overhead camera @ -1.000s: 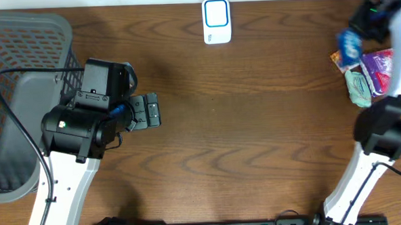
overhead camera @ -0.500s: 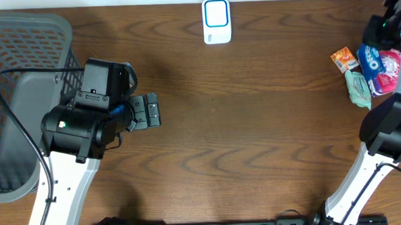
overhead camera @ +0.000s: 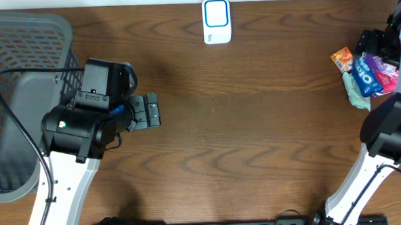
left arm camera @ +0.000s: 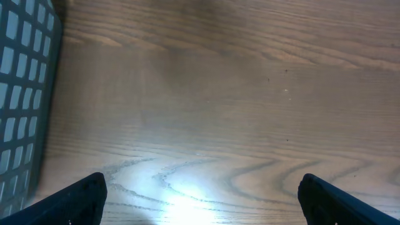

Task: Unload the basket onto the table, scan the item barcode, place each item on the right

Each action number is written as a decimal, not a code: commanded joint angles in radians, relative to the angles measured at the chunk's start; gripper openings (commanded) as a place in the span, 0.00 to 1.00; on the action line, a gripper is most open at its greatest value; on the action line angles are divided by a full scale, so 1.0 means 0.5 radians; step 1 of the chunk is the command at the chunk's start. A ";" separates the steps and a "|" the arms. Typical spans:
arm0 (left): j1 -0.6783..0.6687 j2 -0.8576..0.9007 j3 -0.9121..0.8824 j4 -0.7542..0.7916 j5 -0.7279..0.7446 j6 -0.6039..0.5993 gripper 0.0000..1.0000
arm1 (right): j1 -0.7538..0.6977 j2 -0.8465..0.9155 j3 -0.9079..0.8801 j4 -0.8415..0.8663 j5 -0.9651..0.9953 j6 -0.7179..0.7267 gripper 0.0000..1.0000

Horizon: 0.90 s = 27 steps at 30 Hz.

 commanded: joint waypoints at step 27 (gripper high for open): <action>0.010 0.002 0.002 -0.007 -0.025 0.013 0.98 | 0.204 -2.206 -0.650 -0.648 -0.625 0.055 0.99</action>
